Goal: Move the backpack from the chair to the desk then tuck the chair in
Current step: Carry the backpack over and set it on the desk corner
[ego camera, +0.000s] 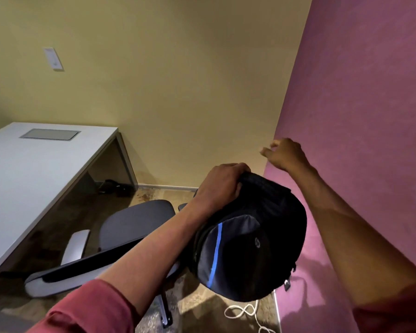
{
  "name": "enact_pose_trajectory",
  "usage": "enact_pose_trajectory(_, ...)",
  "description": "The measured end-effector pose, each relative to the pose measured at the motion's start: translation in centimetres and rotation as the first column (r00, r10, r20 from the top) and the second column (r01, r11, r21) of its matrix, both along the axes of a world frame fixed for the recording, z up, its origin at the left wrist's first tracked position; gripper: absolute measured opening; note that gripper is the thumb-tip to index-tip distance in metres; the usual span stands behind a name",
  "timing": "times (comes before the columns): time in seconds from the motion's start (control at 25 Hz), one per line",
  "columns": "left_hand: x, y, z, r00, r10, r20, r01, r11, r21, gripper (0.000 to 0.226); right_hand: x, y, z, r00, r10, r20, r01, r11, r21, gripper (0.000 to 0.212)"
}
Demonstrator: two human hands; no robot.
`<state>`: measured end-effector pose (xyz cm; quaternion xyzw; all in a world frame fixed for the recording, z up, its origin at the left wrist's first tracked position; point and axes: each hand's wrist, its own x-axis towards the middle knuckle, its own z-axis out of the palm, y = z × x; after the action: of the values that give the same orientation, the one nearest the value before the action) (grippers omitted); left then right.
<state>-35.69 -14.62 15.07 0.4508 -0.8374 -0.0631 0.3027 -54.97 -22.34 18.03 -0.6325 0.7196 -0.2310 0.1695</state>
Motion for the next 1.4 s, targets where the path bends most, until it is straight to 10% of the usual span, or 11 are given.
enact_pose_trajectory(0.48, 0.8, -5.4, 4.3, 0.988, 0.09, -0.125, -0.098, 0.993, -0.059, 0.041, -3.0, 2.1, -0.3, 0.856, 0.308, 0.415, -0.343, 0.939, 0.01, 0.076)
enact_pose_trajectory(1.16, 11.7, -19.3, 1.0, 0.922, 0.182, -0.343, -0.19, 0.982, 0.008, 0.042, 5.7, -11.9, -3.6, 0.967, 0.255, 0.032, -0.213, 0.865, -0.455, 0.024)
enact_pose_trajectory(1.4, 14.7, -24.2, -3.3, 0.862, 0.368, -0.349, -0.253, 0.908, 0.334, 0.103, 7.0, -19.3, -3.4, 0.94, 0.334, 0.065, -0.278, 0.865, -0.419, 0.02)
